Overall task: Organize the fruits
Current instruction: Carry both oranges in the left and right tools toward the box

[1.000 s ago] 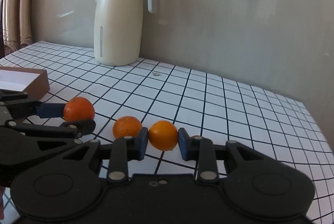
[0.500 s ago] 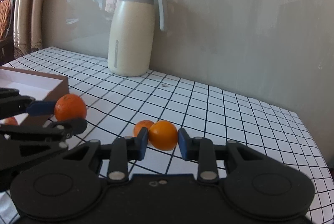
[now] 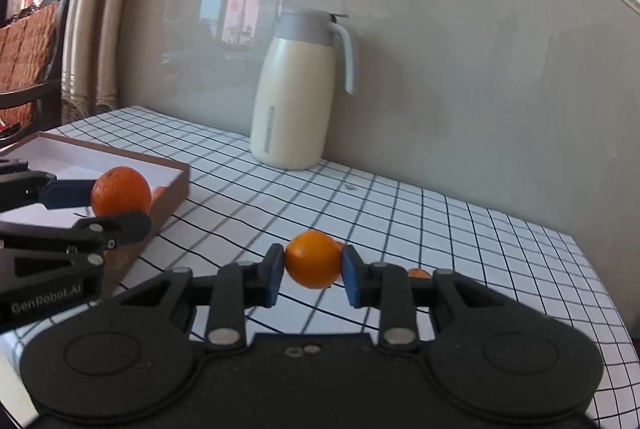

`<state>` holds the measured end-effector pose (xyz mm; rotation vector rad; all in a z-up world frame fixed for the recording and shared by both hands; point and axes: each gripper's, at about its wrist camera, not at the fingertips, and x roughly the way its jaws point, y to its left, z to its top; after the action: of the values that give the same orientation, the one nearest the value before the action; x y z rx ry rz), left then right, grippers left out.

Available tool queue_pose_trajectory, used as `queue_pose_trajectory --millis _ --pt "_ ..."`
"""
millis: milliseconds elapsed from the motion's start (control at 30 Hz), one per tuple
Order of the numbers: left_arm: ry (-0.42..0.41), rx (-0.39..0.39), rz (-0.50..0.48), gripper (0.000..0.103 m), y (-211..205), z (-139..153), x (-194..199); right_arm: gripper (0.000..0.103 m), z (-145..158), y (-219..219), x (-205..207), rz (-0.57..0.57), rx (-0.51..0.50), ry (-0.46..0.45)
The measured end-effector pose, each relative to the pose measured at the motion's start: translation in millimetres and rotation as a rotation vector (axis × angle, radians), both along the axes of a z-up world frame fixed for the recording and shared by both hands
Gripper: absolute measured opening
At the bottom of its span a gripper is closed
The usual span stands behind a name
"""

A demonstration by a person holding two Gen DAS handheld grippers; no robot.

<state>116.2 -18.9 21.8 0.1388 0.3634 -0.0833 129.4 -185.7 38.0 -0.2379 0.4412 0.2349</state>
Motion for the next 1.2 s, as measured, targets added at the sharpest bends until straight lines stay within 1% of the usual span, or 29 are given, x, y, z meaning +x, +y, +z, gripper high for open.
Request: queue_pose_trajectory --millis 200,433,933,1200 --pt "-0.028 0.0 0.041 0.04 22.1 6.6 -16.0 0.022 5.1 24.0 -12.9 0.067 0.0 -0.019" --pt "-0.055 0.009 0.104 0.04 50.2 9.5 -31.0 0.022 10.3 54.7 -17.8 0.152 0.003 -0.043" --pt "-0.08 -0.005 0.248 0.04 112.0 8.2 -48.8 0.022 10.0 112.7 -17.4 0.283 0.009 -0.063" --pt "-0.083 -0.008 0.309 0.04 139.8 7.4 -50.9 0.022 8.8 141.7 -17.0 0.339 0.002 -0.076"
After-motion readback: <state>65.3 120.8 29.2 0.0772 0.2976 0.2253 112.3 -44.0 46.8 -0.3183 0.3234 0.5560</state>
